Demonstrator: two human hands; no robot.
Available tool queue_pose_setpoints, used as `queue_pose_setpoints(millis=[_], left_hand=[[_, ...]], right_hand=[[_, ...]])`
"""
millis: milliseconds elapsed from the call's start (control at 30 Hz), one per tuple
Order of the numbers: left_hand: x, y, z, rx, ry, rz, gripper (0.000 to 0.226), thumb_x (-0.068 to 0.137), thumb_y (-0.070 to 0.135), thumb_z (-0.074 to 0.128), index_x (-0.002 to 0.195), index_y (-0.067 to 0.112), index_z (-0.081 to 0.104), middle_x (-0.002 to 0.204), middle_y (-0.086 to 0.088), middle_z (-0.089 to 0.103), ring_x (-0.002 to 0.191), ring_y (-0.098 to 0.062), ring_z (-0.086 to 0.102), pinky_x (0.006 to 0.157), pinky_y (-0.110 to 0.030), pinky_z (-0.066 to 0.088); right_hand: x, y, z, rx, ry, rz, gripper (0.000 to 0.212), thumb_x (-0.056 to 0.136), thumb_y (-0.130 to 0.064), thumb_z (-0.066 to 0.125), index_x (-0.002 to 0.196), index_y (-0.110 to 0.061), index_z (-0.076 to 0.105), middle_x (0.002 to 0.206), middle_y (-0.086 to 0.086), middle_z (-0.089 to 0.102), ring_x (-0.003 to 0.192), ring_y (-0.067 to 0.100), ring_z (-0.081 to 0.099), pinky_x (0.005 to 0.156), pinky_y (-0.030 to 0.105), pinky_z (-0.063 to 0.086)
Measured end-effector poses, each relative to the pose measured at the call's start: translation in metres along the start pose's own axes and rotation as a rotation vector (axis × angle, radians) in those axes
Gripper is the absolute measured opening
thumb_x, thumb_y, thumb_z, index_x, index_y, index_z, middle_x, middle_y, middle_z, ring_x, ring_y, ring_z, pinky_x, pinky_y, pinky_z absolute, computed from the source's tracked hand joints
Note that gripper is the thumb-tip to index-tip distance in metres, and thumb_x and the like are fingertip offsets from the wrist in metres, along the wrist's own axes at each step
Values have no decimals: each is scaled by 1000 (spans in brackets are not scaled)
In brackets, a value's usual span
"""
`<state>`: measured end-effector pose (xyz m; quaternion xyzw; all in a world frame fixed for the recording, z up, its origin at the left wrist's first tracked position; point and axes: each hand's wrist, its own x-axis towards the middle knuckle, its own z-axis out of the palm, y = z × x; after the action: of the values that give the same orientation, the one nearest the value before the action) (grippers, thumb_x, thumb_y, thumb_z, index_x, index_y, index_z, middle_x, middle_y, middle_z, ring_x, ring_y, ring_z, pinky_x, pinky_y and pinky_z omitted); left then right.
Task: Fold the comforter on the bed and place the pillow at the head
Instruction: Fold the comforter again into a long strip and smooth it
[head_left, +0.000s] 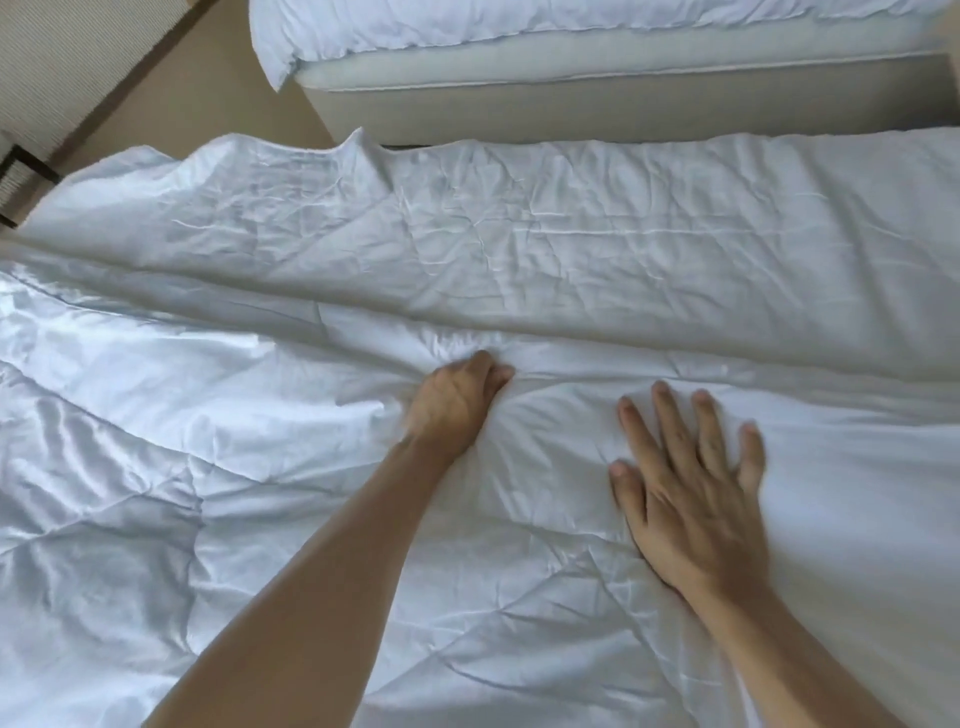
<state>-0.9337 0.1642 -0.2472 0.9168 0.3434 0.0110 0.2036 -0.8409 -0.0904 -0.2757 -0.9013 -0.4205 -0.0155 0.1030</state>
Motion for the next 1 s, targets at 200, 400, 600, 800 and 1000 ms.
queue_pose_setpoints(millis=[200, 400, 600, 800, 1000], left_hand=[[26, 25, -40, 28, 73, 56, 51, 97, 55, 52, 70, 14, 39, 69, -15, 59, 76, -41, 63, 60, -39, 41], [40, 26, -20, 59, -14, 47, 50, 97, 59, 48, 72, 17, 40, 77, -14, 62, 78, -40, 64, 62, -40, 44], [6, -22, -41, 224, 417, 321, 44, 102, 50, 39, 104, 16, 67, 115, -5, 66, 112, -30, 60, 96, -47, 37], [-44, -106, -29, 359, 212, -186, 69, 94, 73, 18, 156, 43, 21, 169, -13, 9, 155, -35, 5, 119, -65, 5], [-14, -100, -30, 295, 119, -226, 68, 96, 71, 10, 158, 44, 7, 170, -12, 1, 155, -36, 1, 121, -63, 4]], right_hand=[[-1, -1, -2, -18, 34, 25, 62, 96, -48, 35, 155, -28, 41, 165, 3, 33, 153, 33, 26, 120, 64, 15], [1, -3, 4, -48, 65, 33, 63, 95, -46, 35, 154, -25, 42, 163, 5, 37, 151, 34, 30, 119, 64, 15], [2, 0, 10, -47, 109, 27, 60, 97, -42, 36, 153, -22, 44, 161, 8, 40, 151, 34, 30, 118, 65, 18], [3, -1, 14, -63, 134, 21, 59, 97, -41, 37, 153, -21, 44, 160, 9, 40, 151, 35, 31, 118, 65, 18], [7, 1, 17, -76, 96, 33, 59, 98, -43, 35, 154, -23, 41, 162, 7, 38, 152, 34, 28, 119, 64, 17]])
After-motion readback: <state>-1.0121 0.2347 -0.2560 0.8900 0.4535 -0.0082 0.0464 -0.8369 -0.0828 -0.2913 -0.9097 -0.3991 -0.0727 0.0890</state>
